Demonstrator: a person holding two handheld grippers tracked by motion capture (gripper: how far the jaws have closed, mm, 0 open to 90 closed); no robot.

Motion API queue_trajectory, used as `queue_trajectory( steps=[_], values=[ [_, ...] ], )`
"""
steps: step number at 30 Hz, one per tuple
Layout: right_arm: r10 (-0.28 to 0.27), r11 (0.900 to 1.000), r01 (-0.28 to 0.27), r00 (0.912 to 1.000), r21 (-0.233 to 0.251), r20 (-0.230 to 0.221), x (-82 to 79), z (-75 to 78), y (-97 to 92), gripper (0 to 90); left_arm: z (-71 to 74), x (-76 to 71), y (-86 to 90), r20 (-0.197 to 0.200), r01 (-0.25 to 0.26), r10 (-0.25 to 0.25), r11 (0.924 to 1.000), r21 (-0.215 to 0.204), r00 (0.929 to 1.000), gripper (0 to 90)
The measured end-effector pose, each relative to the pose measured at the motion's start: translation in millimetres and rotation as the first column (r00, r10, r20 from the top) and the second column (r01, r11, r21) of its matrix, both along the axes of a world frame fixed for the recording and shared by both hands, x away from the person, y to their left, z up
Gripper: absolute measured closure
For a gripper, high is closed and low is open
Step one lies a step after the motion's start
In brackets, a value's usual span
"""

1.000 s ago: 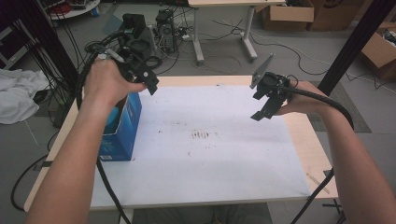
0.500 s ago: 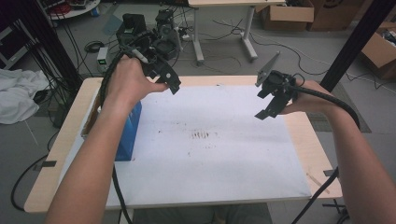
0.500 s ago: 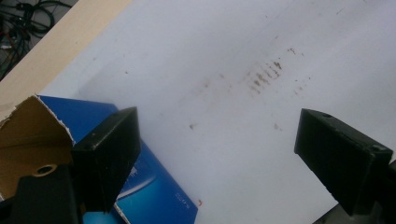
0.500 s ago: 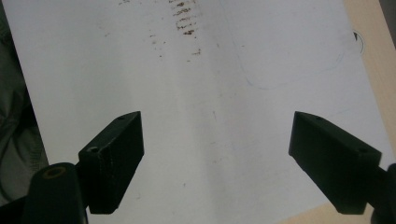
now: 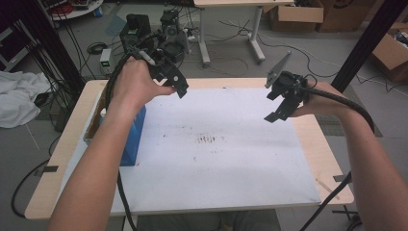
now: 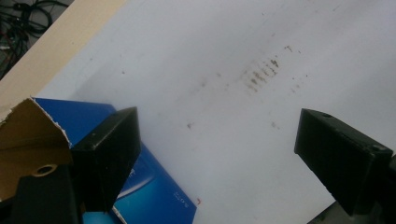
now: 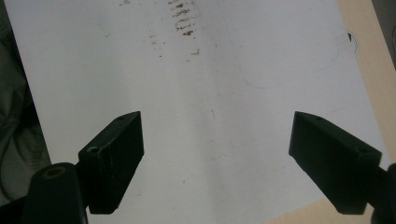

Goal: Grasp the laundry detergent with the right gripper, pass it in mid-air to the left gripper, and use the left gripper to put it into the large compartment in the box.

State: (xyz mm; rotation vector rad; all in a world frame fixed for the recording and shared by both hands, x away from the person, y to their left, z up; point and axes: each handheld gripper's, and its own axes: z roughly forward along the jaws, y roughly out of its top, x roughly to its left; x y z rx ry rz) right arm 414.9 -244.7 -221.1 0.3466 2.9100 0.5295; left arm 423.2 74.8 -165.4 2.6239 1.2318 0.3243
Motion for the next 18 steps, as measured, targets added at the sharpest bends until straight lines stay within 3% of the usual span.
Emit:
queue_trajectory(
  steps=[18],
  values=[
    [0.002,1.0000,-0.002,1.0000,0.000,-0.003,-3.2,-2.4,-0.1,17.6,0.7,-4.2,1.2,-0.001,-0.001,0.001,0.9999,0.011,1.0000,15.4]
  ],
)
